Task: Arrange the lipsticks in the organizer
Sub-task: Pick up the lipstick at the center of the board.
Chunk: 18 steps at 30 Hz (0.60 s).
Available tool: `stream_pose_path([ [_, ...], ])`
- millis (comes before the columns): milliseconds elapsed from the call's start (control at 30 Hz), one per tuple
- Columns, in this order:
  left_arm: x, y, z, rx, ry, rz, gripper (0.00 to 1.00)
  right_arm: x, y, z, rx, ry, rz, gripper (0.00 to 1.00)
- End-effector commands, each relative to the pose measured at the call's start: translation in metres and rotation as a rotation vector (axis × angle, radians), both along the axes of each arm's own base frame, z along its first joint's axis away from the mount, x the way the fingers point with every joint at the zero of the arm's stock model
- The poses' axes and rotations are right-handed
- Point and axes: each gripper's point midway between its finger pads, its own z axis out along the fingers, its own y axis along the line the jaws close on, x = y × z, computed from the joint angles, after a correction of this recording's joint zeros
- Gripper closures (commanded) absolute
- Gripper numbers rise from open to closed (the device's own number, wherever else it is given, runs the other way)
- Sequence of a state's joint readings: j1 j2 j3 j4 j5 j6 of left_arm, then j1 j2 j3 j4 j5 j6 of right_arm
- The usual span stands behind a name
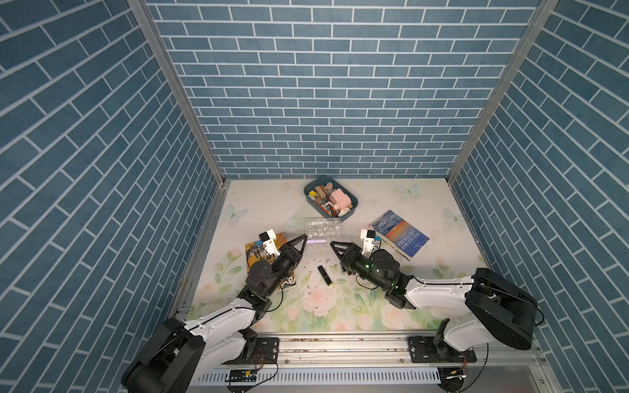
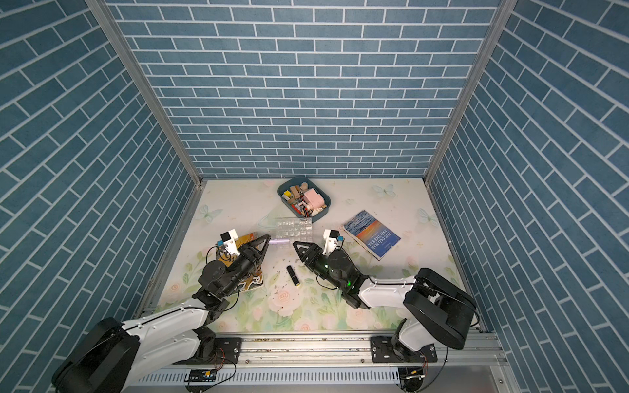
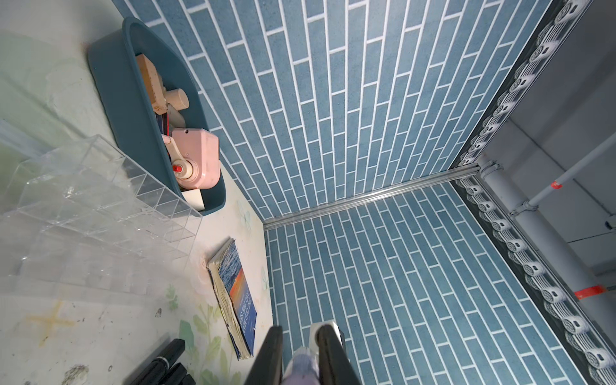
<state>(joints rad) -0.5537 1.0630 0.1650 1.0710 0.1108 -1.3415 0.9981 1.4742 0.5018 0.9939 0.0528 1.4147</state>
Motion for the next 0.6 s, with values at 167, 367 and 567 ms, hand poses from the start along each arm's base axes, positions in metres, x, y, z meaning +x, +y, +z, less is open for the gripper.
stream_pose_path([
  [167, -0.002, -0.012, 0.014, -0.059, -0.047, -0.025, 0.85, 0.008, 0.017, 0.036, 0.115, -0.059, -0.015, 0.49],
  [367, -0.004, -0.023, 0.012, -0.084, -0.045, -0.057, 0.85, 0.015, 0.027, 0.032, 0.106, -0.049, -0.018, 0.56],
  [567, -0.005, -0.027, 0.013, -0.089, -0.048, -0.064, 0.83, 0.022, 0.030, 0.026, 0.083, -0.027, -0.040, 0.64],
])
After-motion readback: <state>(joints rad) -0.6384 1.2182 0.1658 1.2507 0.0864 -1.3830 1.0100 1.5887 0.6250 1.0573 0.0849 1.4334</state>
